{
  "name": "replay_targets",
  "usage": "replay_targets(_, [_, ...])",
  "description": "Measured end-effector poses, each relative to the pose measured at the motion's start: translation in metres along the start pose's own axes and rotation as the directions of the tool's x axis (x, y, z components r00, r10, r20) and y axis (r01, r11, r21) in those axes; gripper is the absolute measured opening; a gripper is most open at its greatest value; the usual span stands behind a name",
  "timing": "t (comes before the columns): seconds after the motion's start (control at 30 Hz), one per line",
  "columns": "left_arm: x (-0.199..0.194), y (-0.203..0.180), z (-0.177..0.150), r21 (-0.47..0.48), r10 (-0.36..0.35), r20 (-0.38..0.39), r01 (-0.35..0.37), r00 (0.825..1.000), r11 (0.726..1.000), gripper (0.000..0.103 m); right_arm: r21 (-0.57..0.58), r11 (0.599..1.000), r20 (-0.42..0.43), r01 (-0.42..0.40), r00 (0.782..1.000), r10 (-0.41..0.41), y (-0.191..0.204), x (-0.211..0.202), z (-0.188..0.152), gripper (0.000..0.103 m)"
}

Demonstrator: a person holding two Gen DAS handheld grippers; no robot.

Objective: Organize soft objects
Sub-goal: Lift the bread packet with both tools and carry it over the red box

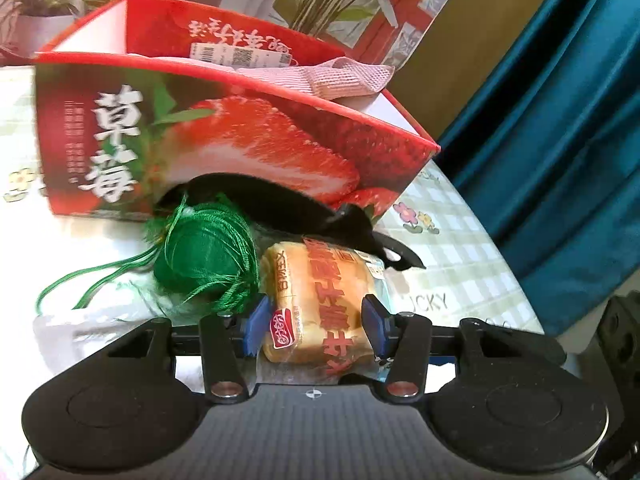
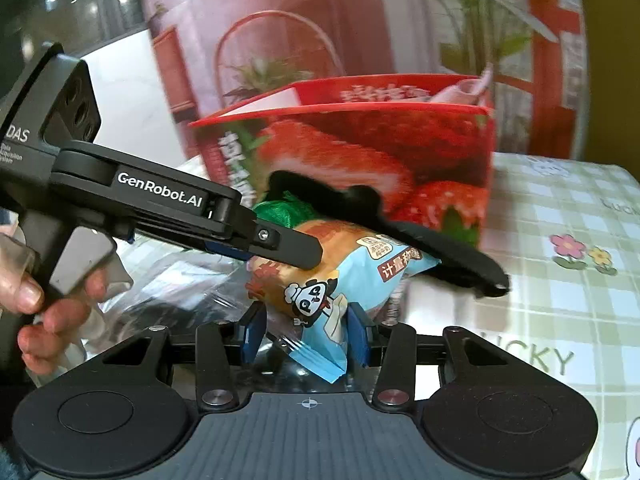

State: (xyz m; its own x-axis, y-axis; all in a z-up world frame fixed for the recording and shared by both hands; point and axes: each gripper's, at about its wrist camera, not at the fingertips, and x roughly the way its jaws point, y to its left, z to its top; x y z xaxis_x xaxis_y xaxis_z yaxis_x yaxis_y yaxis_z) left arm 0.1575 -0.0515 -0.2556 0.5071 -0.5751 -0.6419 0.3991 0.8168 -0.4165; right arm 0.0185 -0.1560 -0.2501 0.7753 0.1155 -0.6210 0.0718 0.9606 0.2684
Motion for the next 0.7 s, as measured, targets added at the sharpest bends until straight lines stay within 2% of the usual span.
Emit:
replay_targets(0.1, [-0.016,0.006,-0.009,-0.022,0.001,0.004,-0.001,1.0,1.0,0.052,-0.031,0.999,-0.011,-0.026,1.0,0.025,0.009,0.0,0.0,0.041])
replay_targets(0.3, [-0.04,0.023,-0.026,-0.13,-0.033,0.039,0.038,0.999,0.991,0.051,-0.09,0.995,-0.033,-0.052,0.998,0.049,0.025,-0.001,0.0,0.041])
replay_targets(0.47, [-0.045,0.03,-0.036,-0.171,-0.052,0.051,0.06,0.997,0.983,0.049,-0.124,0.99,-0.046,-0.073,0.997,0.068,0.033,-0.002,-0.001,0.041])
replay_targets(0.57, [-0.044,0.035,-0.039,-0.192,-0.053,0.051,0.062,0.997,0.98,0.043,-0.139,0.988,-0.047,-0.071,0.997,0.065,0.037,-0.002,-0.002,0.041])
replay_targets(0.7, [-0.041,0.038,-0.041,-0.193,-0.05,0.045,0.058,0.998,0.979,0.044,-0.138,0.988,-0.043,-0.071,0.997,0.065,0.036,-0.002,0.0,0.042])
